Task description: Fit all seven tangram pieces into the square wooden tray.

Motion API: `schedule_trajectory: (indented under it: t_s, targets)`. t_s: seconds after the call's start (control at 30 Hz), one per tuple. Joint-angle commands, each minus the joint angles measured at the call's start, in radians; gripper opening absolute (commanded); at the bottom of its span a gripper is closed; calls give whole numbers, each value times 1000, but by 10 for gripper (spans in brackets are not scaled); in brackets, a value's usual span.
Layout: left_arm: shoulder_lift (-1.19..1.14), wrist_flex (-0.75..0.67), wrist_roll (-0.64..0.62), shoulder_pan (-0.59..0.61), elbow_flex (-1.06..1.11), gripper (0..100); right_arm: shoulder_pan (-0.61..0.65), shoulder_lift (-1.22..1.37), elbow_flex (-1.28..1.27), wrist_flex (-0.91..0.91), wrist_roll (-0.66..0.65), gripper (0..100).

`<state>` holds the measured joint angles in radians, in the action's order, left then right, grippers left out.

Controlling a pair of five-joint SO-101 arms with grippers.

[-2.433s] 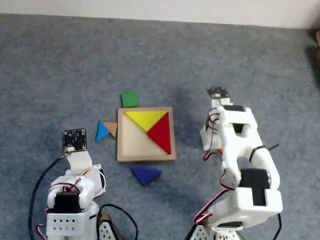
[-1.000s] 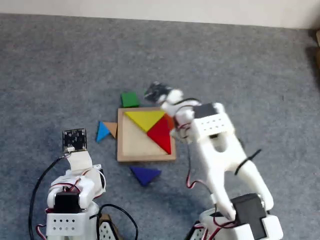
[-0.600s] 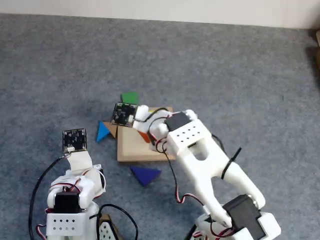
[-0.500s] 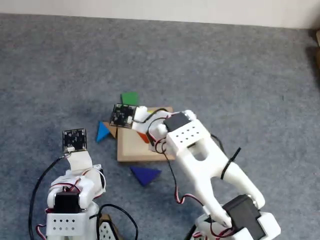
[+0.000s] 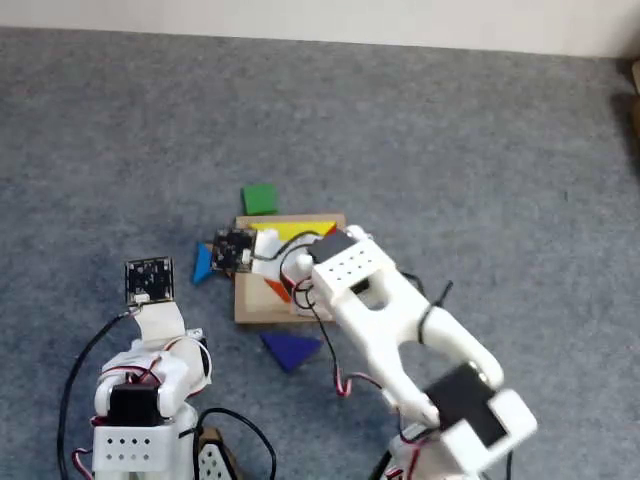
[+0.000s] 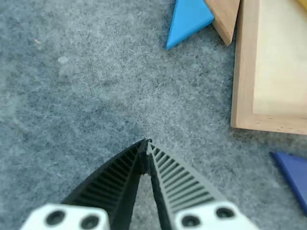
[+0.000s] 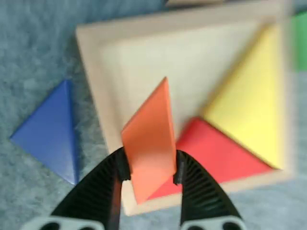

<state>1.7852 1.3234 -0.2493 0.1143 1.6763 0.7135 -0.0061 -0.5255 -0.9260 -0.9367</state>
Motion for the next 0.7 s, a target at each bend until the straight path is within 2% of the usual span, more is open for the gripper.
schedule_trajectory:
  t_s: [0.0,0.13,0.3,0.47,0.67]
  targets:
    - [51,2,-2,-16,19,5,-1,12,91,15,18,49]
    - [51,2,-2,-16,19,5,-13,12,99,15,20,75]
    - [51,2,-2,-16,19,5,-15,13,104,-12,114,169]
    - [51,2,-2,-16,19,5,-15,12,108,-124,118,181]
    - [51,2,-2,-16,19,5,-12,10,140,-137,120,176]
